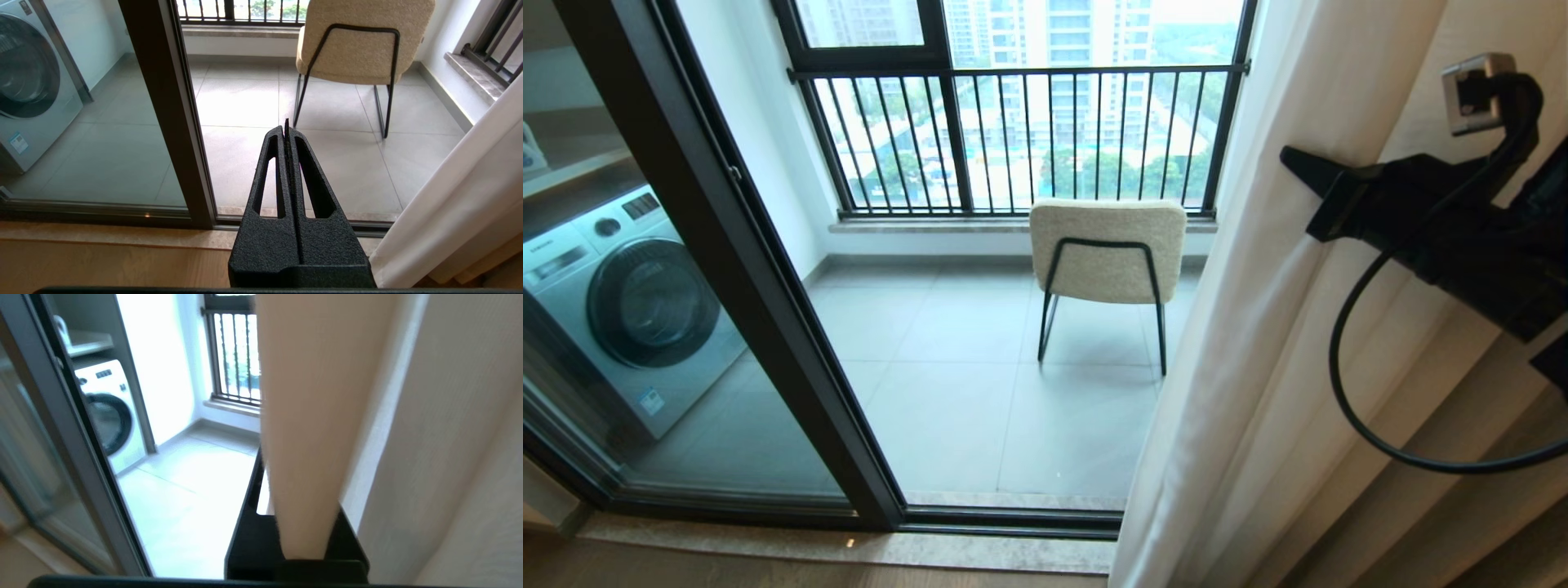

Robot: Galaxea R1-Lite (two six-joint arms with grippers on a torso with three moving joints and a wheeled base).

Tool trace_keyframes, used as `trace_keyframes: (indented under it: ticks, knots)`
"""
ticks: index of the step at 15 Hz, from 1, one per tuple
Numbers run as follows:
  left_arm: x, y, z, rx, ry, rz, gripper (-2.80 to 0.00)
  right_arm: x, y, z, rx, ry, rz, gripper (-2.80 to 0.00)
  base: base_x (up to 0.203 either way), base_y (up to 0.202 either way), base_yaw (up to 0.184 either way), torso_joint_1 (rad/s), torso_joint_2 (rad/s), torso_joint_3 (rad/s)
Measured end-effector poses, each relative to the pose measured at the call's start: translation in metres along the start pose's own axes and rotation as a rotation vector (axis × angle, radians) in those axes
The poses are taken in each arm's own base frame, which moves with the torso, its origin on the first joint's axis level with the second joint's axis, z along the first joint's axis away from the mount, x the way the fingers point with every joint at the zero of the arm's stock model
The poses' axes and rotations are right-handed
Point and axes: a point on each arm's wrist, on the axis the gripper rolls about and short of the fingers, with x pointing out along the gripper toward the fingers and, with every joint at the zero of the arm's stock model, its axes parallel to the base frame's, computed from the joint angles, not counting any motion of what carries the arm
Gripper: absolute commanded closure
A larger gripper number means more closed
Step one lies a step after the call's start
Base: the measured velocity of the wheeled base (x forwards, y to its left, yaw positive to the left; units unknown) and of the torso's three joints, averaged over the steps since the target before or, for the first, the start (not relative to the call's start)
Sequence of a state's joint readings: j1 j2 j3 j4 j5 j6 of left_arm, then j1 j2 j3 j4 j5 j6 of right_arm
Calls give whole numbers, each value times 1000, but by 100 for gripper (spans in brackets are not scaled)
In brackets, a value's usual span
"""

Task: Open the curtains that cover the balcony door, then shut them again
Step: Close the inner curtains on both sides

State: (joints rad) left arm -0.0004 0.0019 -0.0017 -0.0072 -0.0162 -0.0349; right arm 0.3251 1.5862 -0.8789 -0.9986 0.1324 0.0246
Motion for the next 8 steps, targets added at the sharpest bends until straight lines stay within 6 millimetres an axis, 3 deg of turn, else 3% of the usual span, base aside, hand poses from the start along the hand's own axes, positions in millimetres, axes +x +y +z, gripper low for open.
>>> trace_keyframes:
  ticks: [8]
  knots:
    - [0, 0, 0, 0, 0, 0, 0, -10, 0, 14, -2, -38, -61, 0, 0, 0, 0, 0, 0, 0]
